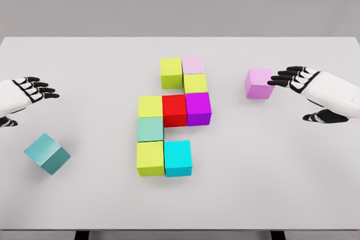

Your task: Assemble the squares on the desktop into the number 2

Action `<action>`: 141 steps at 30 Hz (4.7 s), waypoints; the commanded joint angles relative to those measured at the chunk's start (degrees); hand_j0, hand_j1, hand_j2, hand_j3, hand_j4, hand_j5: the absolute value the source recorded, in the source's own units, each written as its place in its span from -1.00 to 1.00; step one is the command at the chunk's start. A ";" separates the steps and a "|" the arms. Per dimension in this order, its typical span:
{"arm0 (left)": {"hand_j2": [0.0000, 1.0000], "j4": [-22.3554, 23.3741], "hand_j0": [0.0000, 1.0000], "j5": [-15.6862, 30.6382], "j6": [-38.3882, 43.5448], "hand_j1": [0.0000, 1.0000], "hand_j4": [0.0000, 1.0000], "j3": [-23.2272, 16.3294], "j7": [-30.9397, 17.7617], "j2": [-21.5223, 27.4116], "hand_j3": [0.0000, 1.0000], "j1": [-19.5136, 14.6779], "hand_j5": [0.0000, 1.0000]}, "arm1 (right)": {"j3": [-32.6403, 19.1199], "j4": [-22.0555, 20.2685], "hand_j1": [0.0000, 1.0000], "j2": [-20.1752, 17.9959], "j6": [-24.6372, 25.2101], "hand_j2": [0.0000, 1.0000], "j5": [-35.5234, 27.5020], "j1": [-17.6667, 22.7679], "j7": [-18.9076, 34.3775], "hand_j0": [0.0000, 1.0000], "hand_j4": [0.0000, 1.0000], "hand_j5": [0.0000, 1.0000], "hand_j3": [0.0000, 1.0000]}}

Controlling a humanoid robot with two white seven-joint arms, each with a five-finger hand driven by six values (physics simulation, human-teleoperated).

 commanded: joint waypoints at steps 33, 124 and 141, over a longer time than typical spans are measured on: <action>1.00 -6.15 1.00 10.89 0.04 1.00 1.00 -7.00 0.56 14.64 1.00 2.64 1.00 | 25.91 11.74 1.00 0.04 0.15 1.00 13.12 -30.85 5.66 1.00 1.00 1.00 1.00; 0.95 -9.31 0.95 16.87 0.04 0.95 0.95 -14.21 0.29 7.70 0.95 4.04 0.95 | 45.87 32.66 0.41 10.76 0.15 0.41 29.03 -45.44 5.66 0.41 0.41 0.41 0.41; 0.10 -9.05 0.10 15.90 0.04 0.10 0.10 -13.86 -0.06 8.05 0.10 3.60 0.10 | 43.14 28.71 0.28 7.60 0.15 0.28 27.71 -45.79 5.66 0.28 0.28 0.28 0.28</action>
